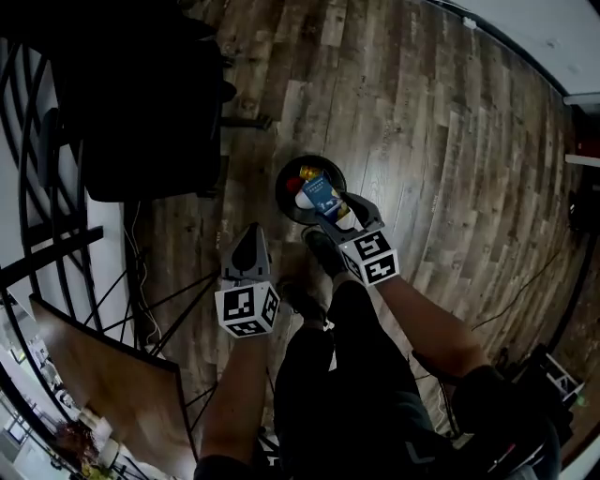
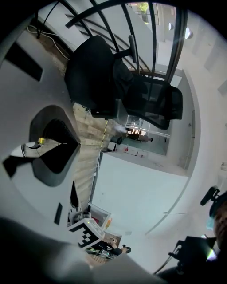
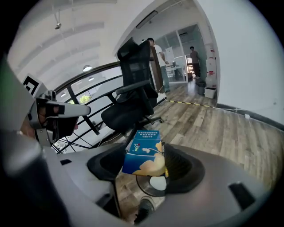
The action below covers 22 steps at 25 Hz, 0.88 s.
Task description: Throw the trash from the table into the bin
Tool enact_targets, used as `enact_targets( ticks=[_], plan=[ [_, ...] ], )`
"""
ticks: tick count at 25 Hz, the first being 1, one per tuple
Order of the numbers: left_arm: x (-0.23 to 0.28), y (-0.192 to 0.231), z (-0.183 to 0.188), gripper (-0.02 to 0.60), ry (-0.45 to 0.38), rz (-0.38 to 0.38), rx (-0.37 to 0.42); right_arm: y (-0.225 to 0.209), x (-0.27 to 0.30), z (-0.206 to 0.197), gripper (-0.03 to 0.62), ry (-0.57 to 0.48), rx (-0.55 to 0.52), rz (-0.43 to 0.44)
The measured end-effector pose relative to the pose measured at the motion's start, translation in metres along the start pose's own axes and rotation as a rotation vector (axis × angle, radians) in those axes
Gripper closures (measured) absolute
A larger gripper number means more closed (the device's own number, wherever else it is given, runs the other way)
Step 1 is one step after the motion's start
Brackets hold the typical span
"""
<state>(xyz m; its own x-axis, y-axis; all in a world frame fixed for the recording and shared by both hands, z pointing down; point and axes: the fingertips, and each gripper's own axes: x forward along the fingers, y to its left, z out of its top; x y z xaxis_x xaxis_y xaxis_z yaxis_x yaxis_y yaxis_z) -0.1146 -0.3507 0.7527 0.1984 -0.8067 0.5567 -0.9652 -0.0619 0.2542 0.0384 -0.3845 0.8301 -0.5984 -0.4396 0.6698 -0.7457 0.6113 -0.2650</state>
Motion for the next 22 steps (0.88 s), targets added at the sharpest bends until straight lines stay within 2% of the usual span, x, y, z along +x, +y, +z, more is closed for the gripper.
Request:
enact_targets(
  ticks=[6, 14, 22],
  plan=[
    [0.056, 0.018, -0.070, 0.569, 0.068, -0.005, 0.007, -0.025, 0.062, -0.070, 0.313, 0.100, -0.033, 0.017],
    [0.119, 0.041, -0.169, 0.569, 0.149, 0.003, -0.021, -0.045, 0.139, -0.169, 0.315, 0.254, -0.071, 0.048],
    [0.149, 0.055, -0.239, 0.569, 0.213, 0.005, -0.039, -0.052, 0.179, -0.223, 0.313, 0.356, -0.099, 0.048]
  ],
)
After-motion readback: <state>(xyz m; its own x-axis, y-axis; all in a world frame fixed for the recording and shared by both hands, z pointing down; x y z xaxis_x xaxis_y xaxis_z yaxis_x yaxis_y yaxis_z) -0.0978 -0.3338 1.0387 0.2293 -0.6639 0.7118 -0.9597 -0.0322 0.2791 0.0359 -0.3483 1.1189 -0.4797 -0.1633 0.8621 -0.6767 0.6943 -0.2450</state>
